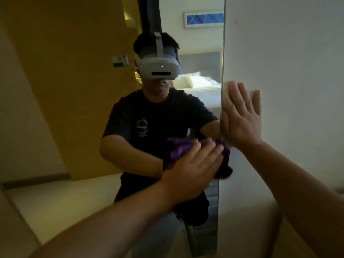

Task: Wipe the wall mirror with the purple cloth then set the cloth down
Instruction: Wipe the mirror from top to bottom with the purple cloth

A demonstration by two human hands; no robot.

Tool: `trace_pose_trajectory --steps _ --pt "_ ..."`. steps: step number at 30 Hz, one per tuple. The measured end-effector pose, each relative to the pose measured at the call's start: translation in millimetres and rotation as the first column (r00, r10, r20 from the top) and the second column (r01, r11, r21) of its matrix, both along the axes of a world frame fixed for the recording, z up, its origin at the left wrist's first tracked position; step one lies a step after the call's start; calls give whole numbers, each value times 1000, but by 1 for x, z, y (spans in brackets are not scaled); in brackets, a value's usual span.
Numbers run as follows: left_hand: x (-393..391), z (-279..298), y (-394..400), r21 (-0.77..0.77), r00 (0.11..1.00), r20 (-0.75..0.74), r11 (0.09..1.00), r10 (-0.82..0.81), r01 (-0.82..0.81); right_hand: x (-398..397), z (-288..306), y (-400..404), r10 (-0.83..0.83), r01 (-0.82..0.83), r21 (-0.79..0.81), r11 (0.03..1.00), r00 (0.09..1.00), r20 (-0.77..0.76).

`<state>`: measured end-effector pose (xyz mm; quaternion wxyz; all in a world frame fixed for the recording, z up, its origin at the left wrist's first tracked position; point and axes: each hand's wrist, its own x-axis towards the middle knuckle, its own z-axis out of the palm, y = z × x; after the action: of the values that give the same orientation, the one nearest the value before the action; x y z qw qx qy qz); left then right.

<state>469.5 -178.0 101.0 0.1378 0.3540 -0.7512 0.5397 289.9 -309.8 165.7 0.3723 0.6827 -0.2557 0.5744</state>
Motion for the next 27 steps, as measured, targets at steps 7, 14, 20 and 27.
trace_pose_trajectory --steps 7,14,20,27 --pt "5 -122 11 173 992 115 983 44 -64 2 2 5 0 0 -5 1000 1000 16" --pt "13 -101 27 281 987 161 958 8 -54 1 6 18 -40 43 148 988 999 -22" --pt "34 -65 54 331 997 59 943 -46 24 -5 13 44 24 -2 365 931 998 -55" --pt "98 -53 113 252 966 -257 964 -11 79 36 -5 114 114 -126 432 893 992 54"
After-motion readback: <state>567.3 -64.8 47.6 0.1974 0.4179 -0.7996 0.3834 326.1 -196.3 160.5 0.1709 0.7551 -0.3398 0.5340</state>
